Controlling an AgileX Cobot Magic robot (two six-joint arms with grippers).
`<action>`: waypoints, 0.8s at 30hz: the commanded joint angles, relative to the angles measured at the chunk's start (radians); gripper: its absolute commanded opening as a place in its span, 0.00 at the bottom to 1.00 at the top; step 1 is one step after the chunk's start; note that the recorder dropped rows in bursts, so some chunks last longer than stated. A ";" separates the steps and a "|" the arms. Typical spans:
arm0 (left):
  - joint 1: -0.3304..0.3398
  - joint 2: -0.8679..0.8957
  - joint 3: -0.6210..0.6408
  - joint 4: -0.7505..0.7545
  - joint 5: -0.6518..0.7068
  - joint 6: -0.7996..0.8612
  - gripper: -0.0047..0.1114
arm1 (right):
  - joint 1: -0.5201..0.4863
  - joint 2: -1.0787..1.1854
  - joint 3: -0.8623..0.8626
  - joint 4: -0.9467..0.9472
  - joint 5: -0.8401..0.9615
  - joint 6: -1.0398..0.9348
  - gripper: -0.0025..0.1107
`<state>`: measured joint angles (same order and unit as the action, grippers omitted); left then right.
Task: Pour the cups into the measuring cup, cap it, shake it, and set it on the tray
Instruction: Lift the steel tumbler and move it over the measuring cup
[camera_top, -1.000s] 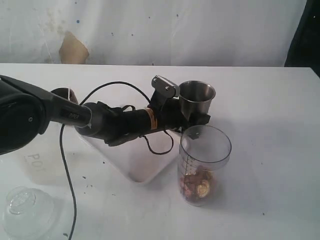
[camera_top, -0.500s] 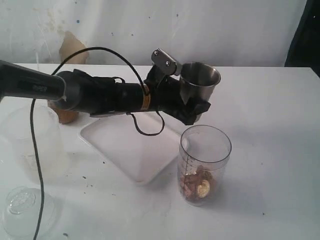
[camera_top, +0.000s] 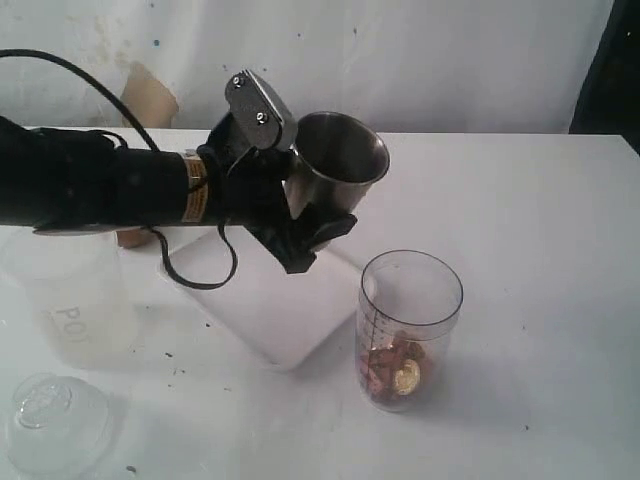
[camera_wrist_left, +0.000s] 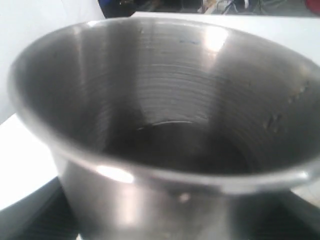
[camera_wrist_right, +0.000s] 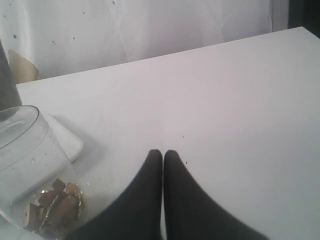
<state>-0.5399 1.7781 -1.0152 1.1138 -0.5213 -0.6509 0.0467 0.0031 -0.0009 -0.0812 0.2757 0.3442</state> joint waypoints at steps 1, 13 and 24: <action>-0.001 -0.092 0.049 0.023 0.015 0.002 0.04 | 0.004 -0.003 0.001 0.000 -0.013 -0.008 0.02; -0.133 -0.113 0.059 0.068 0.311 0.026 0.04 | 0.004 -0.003 0.001 0.002 -0.013 -0.008 0.02; -0.243 -0.114 0.059 0.068 0.483 0.165 0.04 | 0.004 -0.003 0.001 -0.001 -0.011 -0.008 0.02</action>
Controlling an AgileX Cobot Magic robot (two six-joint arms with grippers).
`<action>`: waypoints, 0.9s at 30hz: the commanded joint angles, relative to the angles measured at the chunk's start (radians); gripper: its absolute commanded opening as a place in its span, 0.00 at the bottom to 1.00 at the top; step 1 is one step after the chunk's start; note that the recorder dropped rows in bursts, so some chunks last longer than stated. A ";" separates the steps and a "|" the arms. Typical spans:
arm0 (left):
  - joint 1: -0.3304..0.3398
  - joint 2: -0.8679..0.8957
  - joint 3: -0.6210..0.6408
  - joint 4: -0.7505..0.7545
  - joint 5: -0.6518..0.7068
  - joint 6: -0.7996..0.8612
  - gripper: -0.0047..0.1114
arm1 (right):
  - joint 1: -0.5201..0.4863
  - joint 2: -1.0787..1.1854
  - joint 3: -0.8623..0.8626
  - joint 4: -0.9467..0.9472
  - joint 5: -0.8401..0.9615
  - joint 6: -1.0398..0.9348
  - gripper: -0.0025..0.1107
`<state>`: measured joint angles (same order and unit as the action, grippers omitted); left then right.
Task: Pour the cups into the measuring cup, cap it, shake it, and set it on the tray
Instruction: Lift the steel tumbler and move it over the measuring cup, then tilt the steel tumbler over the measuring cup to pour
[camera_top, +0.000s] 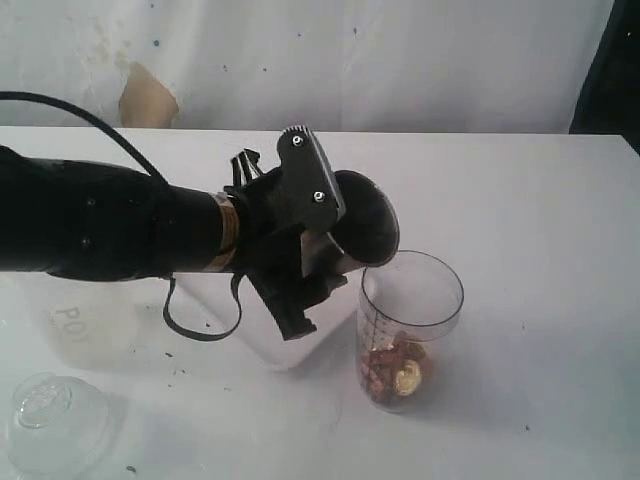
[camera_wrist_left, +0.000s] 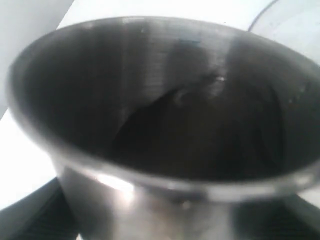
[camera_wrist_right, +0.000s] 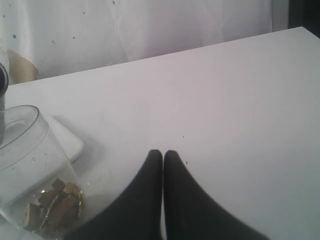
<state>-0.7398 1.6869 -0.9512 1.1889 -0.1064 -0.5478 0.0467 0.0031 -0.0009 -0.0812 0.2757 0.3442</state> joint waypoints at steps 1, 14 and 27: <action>-0.049 -0.023 -0.005 -0.007 0.080 0.064 0.04 | 0.004 -0.003 0.001 -0.001 -0.011 -0.008 0.02; -0.052 -0.151 -0.005 -0.002 0.106 0.081 0.04 | 0.004 -0.003 0.001 0.002 -0.013 -0.008 0.02; -0.153 -0.140 -0.086 -0.006 0.358 0.075 0.04 | 0.004 -0.003 0.001 0.002 -0.011 -0.008 0.02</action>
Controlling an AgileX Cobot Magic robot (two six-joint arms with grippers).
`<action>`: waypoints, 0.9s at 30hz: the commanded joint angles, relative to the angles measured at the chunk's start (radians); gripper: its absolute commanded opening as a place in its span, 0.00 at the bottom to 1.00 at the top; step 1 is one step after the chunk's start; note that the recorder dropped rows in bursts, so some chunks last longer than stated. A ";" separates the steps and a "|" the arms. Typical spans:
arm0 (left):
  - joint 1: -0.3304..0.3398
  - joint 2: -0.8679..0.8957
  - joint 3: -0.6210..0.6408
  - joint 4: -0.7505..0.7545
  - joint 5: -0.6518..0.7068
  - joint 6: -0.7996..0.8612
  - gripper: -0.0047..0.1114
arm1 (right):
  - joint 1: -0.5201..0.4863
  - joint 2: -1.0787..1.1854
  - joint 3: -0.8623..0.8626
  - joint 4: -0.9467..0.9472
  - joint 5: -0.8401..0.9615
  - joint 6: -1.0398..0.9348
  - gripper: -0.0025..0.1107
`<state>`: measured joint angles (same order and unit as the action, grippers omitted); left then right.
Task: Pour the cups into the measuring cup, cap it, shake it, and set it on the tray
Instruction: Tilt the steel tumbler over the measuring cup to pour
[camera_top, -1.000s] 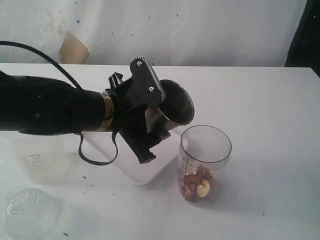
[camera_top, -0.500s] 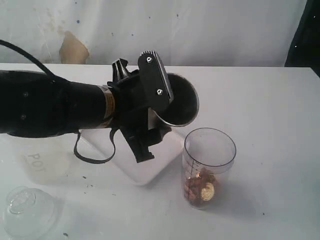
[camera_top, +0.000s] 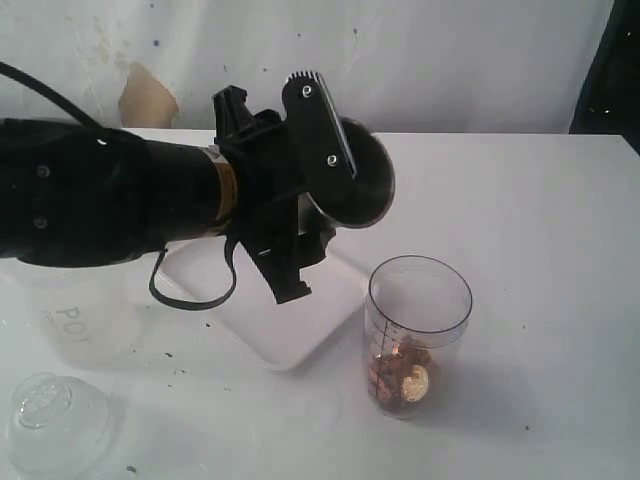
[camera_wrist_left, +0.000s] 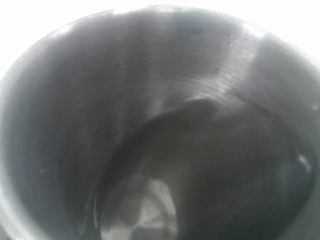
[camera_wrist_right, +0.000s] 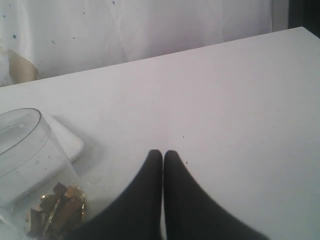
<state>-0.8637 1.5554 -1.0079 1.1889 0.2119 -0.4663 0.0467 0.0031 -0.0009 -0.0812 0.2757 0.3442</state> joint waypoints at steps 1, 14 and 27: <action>-0.037 -0.008 -0.029 -0.002 0.042 -0.006 0.04 | 0.004 -0.003 0.001 0.002 -0.011 -0.008 0.02; -0.070 -0.008 -0.029 -0.003 0.152 -0.060 0.04 | 0.004 -0.003 0.001 0.000 -0.013 -0.008 0.02; -0.146 -0.008 -0.029 0.035 0.241 -0.060 0.04 | 0.004 -0.003 0.001 0.000 -0.011 -0.008 0.02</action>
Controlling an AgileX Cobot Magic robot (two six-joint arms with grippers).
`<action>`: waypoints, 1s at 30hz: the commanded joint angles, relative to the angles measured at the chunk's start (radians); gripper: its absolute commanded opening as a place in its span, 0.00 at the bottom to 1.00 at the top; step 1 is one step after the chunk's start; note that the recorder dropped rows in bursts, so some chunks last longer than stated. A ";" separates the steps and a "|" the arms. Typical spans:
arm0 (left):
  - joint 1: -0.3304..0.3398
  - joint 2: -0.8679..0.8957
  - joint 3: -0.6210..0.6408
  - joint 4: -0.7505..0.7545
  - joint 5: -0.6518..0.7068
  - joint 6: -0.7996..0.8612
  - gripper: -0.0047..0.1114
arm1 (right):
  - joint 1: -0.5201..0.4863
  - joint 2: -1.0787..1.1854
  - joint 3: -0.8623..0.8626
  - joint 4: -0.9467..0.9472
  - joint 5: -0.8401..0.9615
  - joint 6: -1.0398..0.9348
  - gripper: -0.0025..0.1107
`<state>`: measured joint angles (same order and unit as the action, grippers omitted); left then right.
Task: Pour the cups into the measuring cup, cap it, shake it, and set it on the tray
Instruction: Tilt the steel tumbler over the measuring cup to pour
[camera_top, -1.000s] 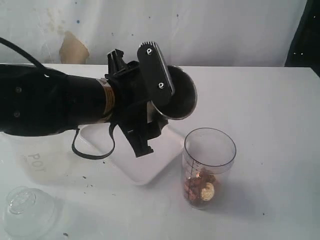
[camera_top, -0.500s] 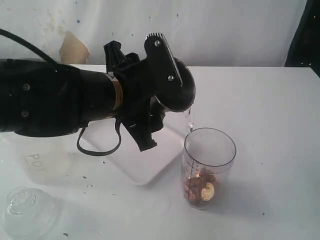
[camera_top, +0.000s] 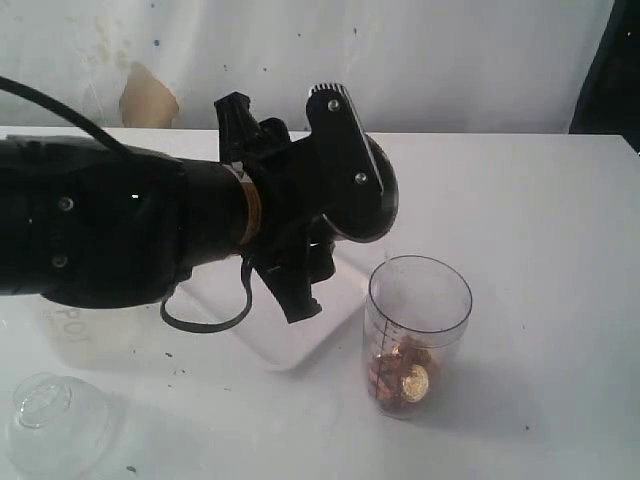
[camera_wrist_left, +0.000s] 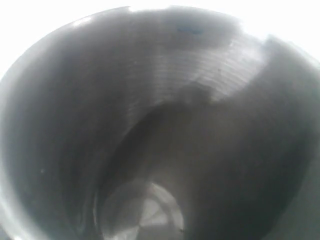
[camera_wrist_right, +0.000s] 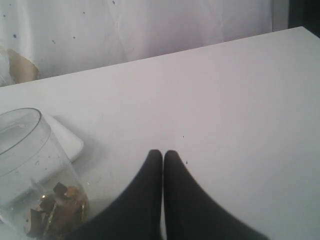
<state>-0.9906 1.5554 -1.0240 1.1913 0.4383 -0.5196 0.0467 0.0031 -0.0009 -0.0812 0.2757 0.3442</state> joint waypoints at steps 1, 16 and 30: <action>-0.023 -0.008 -0.013 0.040 0.024 -0.007 0.04 | 0.004 -0.003 0.001 0.000 -0.014 -0.008 0.02; -0.057 -0.008 -0.013 0.125 0.066 -0.003 0.04 | 0.004 -0.003 0.001 0.002 -0.012 0.000 0.02; -0.057 0.026 -0.013 0.256 0.078 -0.085 0.04 | 0.004 -0.003 0.001 -0.001 -0.013 0.000 0.02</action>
<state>-1.0436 1.5752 -1.0240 1.3991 0.5091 -0.5792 0.0467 0.0031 -0.0009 -0.0812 0.2757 0.3495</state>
